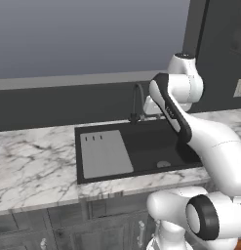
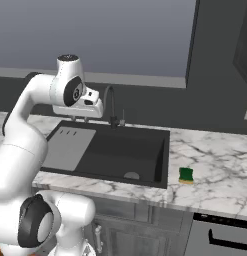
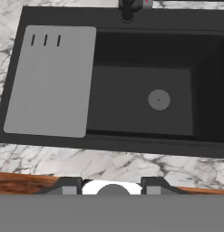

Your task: Soak the sponge with water for a few seconds and then drop it inside the sink.

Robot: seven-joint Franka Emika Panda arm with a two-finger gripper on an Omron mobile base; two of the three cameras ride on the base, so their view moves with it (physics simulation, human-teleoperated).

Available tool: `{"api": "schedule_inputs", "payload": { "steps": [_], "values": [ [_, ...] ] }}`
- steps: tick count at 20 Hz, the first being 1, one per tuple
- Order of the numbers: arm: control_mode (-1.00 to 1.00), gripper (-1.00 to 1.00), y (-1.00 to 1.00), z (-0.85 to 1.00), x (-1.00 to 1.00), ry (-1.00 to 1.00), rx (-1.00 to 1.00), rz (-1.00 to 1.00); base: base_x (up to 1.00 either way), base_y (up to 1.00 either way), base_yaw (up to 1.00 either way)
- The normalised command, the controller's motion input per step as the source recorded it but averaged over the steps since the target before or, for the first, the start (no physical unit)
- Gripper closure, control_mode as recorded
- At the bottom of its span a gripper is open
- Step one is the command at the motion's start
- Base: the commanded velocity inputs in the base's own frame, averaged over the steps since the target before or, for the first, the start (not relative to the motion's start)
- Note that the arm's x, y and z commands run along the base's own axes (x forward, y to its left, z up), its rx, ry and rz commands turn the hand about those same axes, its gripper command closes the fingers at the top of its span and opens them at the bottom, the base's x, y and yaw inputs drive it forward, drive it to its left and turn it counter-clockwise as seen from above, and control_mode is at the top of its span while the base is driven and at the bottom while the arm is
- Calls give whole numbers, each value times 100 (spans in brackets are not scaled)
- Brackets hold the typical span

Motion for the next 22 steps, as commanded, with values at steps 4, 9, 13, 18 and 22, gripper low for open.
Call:
{"api": "schedule_inputs", "payload": {
  "steps": [4, 9, 13, 18, 22],
  "values": [
    [-100, -100, 6, 0, -10, -1, 0, 0, 0, 0, 0],
    [-100, -100, 8, 1, -36, -7, 0, 0, 0, 0, 0],
    [-100, -100, -6, 4, -48, -9, 0, 4, 0, 0, 0],
    [-100, -100, -22, 5, -38, -9, 1, 5, 0, 0, 0],
    [-100, -100, -39, 5, -23, -12, 4, 7, 0, 0, 0]
  ]
}}
